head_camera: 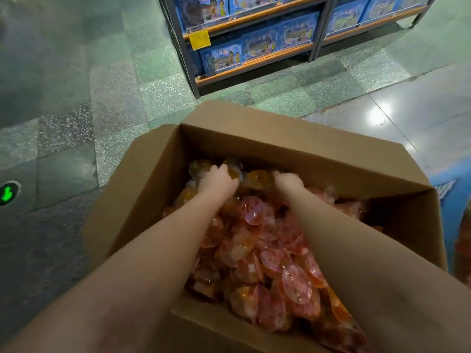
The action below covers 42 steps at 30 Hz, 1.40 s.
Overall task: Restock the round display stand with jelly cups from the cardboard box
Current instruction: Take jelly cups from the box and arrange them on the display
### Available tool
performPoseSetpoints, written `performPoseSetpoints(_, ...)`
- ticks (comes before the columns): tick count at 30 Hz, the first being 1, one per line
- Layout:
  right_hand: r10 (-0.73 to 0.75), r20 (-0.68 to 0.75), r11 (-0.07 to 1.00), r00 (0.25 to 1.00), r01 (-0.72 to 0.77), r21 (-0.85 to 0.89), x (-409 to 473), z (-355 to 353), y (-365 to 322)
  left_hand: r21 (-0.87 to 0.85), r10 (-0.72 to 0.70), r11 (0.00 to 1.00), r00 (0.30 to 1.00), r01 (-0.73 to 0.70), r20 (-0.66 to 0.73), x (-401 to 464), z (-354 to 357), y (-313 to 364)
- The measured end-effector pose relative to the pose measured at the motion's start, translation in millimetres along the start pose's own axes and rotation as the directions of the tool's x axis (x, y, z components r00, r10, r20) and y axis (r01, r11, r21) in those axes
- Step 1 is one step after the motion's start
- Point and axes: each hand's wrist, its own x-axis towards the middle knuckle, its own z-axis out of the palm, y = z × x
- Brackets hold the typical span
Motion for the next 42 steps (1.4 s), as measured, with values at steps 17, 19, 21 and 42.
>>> performPoseSetpoints(17,0.054,-0.015,0.966,0.998,-0.049,0.254,6.0,12.6,4.9,-0.554,-0.199,0.827,0.971,0.094,-0.132,-51.8,3.1,-18.8)
performPoseSetpoints(19,0.014,-0.026,0.962,1.000,-0.007,0.275,11.5,16.9,5.7,-0.635,-0.201,0.768,0.972,0.080,-0.121,-67.1,7.3,-26.3)
performPoseSetpoints(21,-0.004,0.015,0.943,1.000,-0.001,0.332,15.0,20.2,12.8,-0.693,-0.209,0.716,0.972,0.079,-0.104,-81.8,10.4,-33.7)
performPoseSetpoints(42,-0.296,-0.209,0.794,0.932,0.362,0.488,-424.4,-31.5,262.9,-0.983,0.212,-0.079,0.966,0.168,0.148,-427.8,73.7,-78.5)
